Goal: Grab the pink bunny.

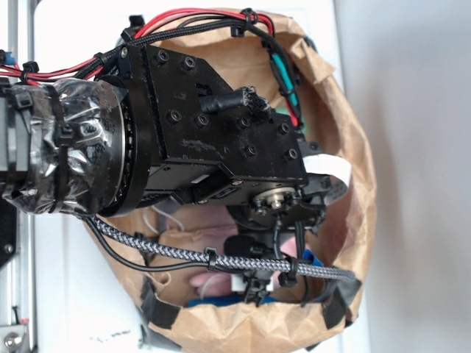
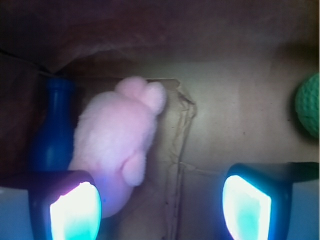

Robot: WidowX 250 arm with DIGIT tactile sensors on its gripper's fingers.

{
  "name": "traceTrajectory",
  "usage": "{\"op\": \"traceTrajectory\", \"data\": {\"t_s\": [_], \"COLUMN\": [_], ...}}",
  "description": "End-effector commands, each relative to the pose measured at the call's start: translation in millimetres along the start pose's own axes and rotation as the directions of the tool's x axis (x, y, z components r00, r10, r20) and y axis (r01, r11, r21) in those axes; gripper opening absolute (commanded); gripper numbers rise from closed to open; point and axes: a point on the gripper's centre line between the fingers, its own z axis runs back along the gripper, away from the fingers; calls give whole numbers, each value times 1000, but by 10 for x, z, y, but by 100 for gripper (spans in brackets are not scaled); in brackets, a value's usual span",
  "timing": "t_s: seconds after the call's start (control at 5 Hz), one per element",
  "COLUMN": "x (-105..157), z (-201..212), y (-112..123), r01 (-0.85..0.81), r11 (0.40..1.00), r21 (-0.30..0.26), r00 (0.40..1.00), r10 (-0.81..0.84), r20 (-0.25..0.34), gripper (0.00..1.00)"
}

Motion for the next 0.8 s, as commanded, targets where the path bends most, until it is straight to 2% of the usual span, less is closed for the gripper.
{"op": "traceTrajectory", "data": {"t_s": [0.0, 0.2, 0.4, 0.6], "x": [219, 252, 193, 128], "z": [49, -137, -406, -496], "y": [-158, -313, -386, -333], "r01": [26, 26, 20, -12], "r11": [999, 998, 999, 992], "r21": [-33, -56, 33, 122], "r00": [998, 999, 1000, 1000], "r10": [-25, -24, -19, 14], "r20": [53, 28, -10, -9], "gripper": [100, 100, 100, 100]}}
